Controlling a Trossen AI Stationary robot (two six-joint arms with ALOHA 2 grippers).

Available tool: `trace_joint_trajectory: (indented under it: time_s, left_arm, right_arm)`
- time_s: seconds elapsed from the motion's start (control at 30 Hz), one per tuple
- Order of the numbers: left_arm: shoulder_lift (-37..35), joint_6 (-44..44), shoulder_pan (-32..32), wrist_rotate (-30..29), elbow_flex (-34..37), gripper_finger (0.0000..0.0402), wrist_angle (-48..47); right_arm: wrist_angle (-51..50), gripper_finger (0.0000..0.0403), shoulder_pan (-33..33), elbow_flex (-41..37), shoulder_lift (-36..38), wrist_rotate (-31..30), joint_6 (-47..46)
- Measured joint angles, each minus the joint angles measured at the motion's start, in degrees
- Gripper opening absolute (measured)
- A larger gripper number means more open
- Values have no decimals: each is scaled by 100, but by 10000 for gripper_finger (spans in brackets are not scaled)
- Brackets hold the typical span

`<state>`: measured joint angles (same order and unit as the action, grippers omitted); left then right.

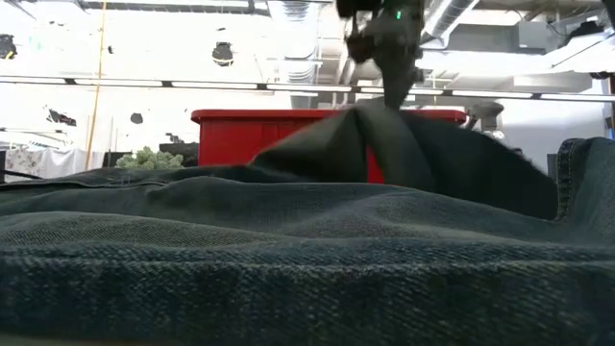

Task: Fold Laundry from Bin
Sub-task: Fold the black pants

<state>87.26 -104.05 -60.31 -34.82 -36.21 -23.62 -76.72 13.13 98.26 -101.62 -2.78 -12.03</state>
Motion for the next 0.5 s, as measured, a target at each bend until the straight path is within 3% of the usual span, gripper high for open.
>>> trace_joint_trajectory:
  time_s: [0.2,0.37,0.5]
  left_arm:
    - [0,-111,0,47,0,105,4]
    - [-2,-163,0,54,0,105,4]
    - [-2,-248,0,54,0,105,0]
  right_arm:
    - [-65,168,173,-114,-165,359,594]
    - [-116,161,-36,-104,250,673,1072]
    - [-199,152,-263,-98,807,1028,843]
